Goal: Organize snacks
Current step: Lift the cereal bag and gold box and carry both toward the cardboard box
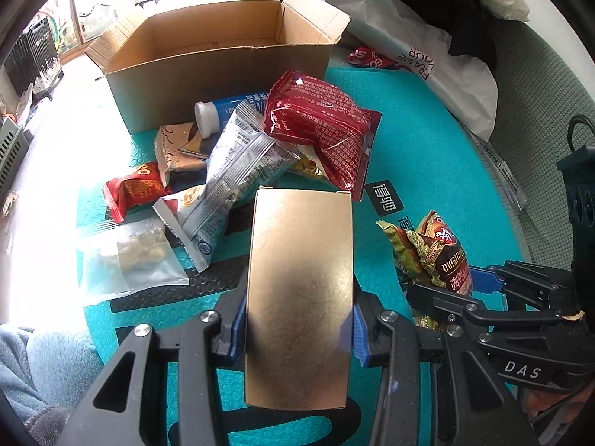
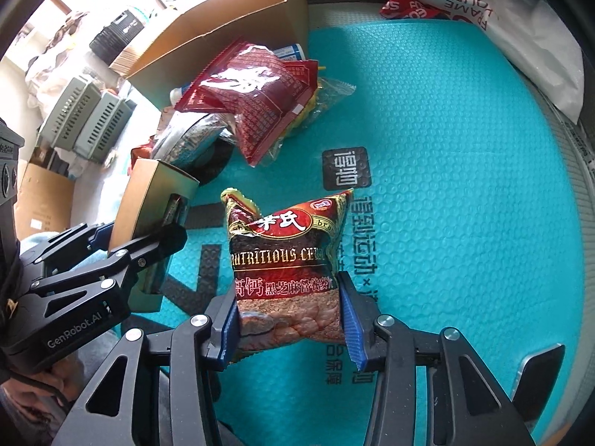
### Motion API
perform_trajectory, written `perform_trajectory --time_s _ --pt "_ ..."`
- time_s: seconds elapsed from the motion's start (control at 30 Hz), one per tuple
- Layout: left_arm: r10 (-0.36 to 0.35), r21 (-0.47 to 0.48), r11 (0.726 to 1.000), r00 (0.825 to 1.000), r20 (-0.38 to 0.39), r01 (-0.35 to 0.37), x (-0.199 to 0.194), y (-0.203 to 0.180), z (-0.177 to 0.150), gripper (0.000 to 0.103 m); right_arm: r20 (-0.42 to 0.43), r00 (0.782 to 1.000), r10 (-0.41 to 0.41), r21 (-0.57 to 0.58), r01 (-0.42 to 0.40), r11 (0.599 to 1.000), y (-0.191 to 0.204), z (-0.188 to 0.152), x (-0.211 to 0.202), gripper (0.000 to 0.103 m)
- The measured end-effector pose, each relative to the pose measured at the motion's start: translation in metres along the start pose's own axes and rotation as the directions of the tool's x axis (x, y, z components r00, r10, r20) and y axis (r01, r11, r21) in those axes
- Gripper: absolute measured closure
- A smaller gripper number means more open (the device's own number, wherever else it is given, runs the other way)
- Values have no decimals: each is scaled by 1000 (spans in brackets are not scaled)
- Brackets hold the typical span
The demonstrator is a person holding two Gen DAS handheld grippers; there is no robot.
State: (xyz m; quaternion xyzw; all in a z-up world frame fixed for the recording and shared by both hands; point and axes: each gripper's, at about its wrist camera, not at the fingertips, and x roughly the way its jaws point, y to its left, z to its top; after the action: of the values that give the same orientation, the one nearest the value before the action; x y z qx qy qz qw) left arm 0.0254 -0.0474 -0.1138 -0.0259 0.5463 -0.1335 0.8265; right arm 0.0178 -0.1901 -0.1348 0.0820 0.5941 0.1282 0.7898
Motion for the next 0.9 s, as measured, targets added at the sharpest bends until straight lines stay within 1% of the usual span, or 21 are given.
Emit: perform_trajectory --time_s 0.13,0.23,0.3,0.37,0.47,0.57,0.67,0.77,0.9 --pt "-3 -31 1000 999 43 4 -25 5 -5 60 32 999 22 -41 -20 999 9 -3 -14 58" --pt "10 -47 999 998 61 -7 -39 9 -6 60 53 997 48 -61 -44 997 16 0 -24 58" --pt "15 -58 998 997 81 -10 -49 13 -3 60 70 995 68 -69 -64 996 19 2 -33 58" --pt "30 -58 998 994 104 -24 -59 15 2 60 89 992 88 -80 -81 994 32 9 -40 58" --pt "48 -51 998 988 148 -41 -73 18 15 60 116 987 108 -107 -96 990 46 22 -47 58" --pt "50 -50 998 982 183 -41 -84 22 29 60 147 983 114 -133 -94 987 61 39 -50 58" --pt "53 -41 998 975 215 -45 -93 26 46 60 177 976 127 -140 -103 985 66 54 -58 58" --pt "48 -36 999 970 237 -41 -96 31 64 60 209 969 136 -147 -106 983 70 71 -64 58" --pt "51 -33 998 963 264 -44 -96 39 92 60 245 960 132 -169 -91 981 76 97 -70 58"
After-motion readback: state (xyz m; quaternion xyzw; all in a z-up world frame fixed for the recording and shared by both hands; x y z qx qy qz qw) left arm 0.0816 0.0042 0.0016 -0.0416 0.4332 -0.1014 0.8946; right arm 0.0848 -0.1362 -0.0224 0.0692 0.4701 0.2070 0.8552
